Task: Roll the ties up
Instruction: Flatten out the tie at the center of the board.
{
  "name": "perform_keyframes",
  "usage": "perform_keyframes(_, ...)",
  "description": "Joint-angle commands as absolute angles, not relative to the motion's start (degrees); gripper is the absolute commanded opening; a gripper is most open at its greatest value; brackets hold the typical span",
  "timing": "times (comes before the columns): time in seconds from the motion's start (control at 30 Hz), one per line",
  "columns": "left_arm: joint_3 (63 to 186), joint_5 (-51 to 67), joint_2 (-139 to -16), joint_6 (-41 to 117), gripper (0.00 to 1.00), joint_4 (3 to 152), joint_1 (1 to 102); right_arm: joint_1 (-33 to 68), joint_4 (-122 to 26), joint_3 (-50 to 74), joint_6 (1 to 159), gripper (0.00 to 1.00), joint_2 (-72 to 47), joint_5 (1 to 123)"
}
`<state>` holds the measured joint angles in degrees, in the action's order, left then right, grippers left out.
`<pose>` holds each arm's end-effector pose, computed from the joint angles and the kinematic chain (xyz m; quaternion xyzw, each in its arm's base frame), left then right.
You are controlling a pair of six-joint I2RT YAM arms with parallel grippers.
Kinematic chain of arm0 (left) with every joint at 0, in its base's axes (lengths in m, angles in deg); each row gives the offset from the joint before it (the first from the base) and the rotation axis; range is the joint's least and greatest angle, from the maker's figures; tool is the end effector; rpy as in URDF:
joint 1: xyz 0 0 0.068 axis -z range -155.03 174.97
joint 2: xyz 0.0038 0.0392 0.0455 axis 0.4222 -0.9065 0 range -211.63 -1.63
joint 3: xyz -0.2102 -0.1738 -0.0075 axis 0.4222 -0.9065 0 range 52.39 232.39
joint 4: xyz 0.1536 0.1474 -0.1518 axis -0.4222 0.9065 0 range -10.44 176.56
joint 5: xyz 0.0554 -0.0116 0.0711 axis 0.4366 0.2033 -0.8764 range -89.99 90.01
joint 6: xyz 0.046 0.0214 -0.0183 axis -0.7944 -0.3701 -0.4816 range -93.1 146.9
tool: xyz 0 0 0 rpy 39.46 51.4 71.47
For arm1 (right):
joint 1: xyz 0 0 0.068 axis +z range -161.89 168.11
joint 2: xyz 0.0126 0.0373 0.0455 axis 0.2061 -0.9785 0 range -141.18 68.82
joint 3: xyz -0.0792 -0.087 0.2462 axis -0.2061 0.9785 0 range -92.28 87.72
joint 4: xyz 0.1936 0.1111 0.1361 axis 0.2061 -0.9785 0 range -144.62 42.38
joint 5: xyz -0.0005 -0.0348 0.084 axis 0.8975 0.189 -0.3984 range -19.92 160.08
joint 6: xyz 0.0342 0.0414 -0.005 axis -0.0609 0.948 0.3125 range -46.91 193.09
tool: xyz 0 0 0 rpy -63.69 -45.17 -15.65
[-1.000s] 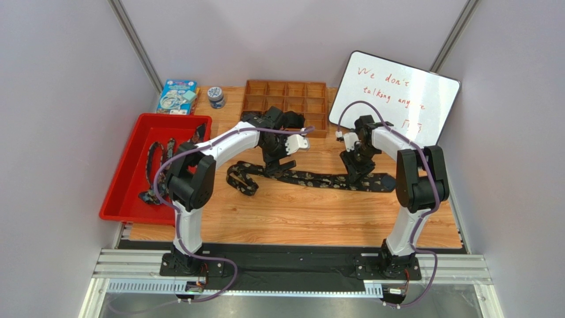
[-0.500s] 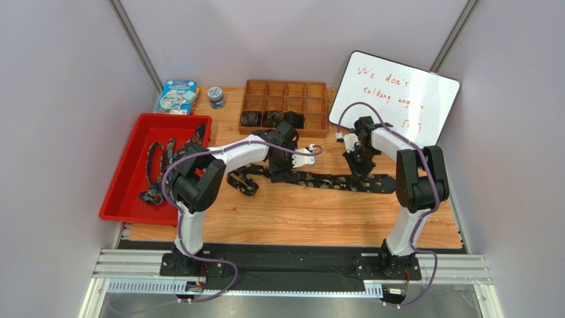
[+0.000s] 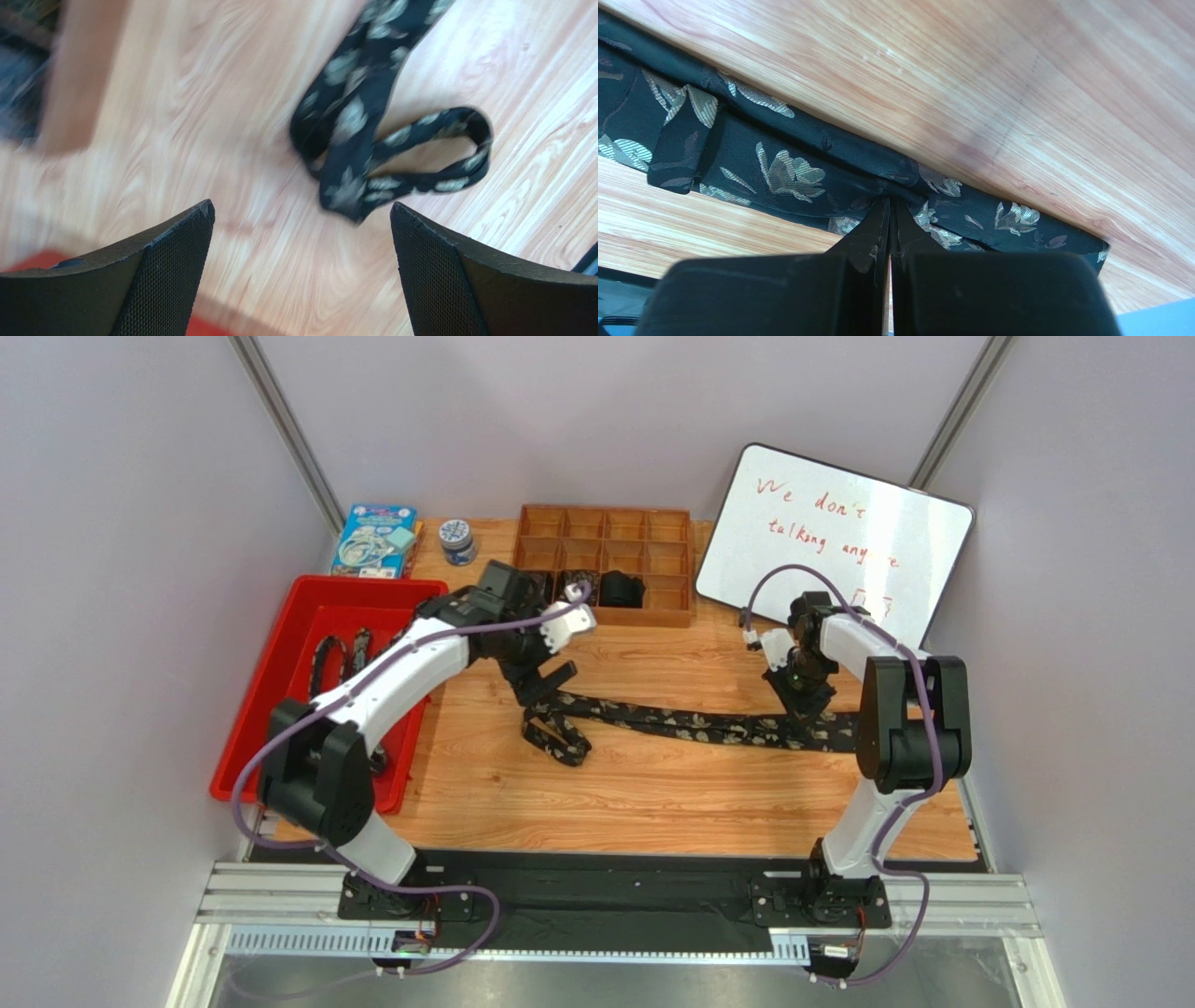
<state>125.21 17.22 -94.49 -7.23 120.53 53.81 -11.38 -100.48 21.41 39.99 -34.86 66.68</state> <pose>0.2895 -0.1715 0.2551 0.5319 0.7968 -0.1333 0.2539 0.3130 0.0049 0.1595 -0.2890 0.9569 0.0290 0.0064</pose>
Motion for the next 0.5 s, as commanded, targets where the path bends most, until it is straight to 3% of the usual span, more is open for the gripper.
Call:
perform_keyframes(0.0, 119.39, 20.41, -88.39, -4.29, 0.99, 124.12, 51.86, -11.37, -99.03, 22.77, 37.23, 0.0, -35.33, 68.07)
perform_keyframes(0.17, 119.01, 8.82, -93.18, -0.26, 0.96, 121.92, 51.95, -11.37, -98.86, 23.38, 37.14, 0.0, -35.68, 68.41)
perform_keyframes(0.37, 119.02, 10.47, -97.69, 4.83, 0.94, 122.19, 51.6, -11.37, -98.51, 23.29, 37.41, 0.0, -36.47, 69.29)
perform_keyframes(0.47, 118.66, 4.95, -101.02, 7.12, 0.91, 120.96, 51.52, -11.37, -98.25, 23.47, 37.15, 0.0, -36.65, 69.38)
